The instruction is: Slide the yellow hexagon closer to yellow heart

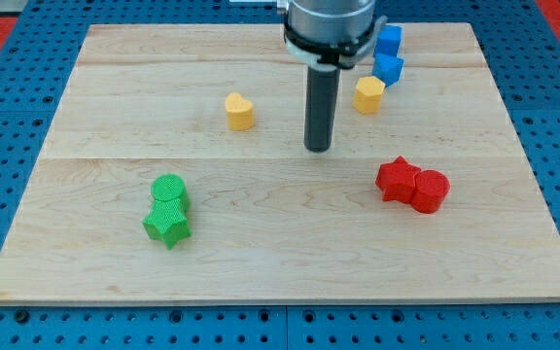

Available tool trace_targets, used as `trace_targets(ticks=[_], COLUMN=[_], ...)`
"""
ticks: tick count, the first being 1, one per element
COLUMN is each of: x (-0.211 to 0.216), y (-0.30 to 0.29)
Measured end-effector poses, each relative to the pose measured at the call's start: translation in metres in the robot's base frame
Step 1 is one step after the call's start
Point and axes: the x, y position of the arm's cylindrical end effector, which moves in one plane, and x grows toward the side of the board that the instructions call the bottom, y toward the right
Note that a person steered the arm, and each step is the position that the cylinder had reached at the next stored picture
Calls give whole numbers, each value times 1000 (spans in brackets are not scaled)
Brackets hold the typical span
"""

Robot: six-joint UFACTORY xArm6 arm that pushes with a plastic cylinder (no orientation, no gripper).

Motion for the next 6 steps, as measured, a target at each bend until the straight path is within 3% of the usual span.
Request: trace_targets(ticks=[2, 3, 6], x=[-45, -75, -71], y=[107, 114, 2])
